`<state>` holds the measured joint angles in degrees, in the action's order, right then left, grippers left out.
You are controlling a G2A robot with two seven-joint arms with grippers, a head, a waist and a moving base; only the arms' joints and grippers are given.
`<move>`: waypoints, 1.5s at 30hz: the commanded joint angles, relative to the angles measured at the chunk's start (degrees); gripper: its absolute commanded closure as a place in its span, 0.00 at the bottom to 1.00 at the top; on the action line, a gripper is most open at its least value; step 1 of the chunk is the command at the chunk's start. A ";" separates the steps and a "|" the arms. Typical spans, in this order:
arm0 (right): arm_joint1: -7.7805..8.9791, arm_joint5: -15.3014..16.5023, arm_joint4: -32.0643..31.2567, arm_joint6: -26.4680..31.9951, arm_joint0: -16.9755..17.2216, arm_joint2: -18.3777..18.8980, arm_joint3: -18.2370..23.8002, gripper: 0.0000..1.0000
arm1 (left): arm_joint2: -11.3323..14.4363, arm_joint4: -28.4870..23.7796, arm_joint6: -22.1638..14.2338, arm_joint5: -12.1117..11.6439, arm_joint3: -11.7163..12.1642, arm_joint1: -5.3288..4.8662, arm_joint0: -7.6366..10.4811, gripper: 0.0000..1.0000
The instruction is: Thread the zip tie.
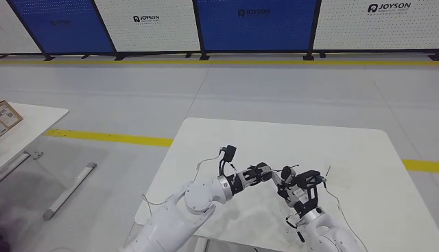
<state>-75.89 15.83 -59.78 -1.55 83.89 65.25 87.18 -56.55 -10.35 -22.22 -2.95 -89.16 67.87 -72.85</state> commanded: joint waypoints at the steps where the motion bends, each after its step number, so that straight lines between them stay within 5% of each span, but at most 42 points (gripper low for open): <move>1: 0.01 -0.16 -0.09 -0.26 0.08 -0.01 0.05 0.65 | 0.07 0.06 0.08 -0.05 0.00 0.02 0.01 1.00; 19: 0.02 -0.66 -0.59 -0.82 -0.21 -0.62 0.00 0.78 | 0.70 0.89 0.15 0.06 0.19 0.17 0.27 1.00; 26: 0.05 -0.73 -0.59 -0.82 -0.18 -0.67 0.08 1.00 | 0.71 0.81 0.21 0.06 0.30 0.21 0.32 1.00; 45: 0.07 -0.85 -1.17 -0.12 -0.58 -1.41 -0.15 1.00 | 0.25 0.21 0.39 -1.86 0.11 0.23 0.06 1.00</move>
<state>-75.81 14.97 -60.93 -1.68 83.33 63.89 87.05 -56.28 -10.10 -21.86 -4.61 -89.00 68.10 -72.74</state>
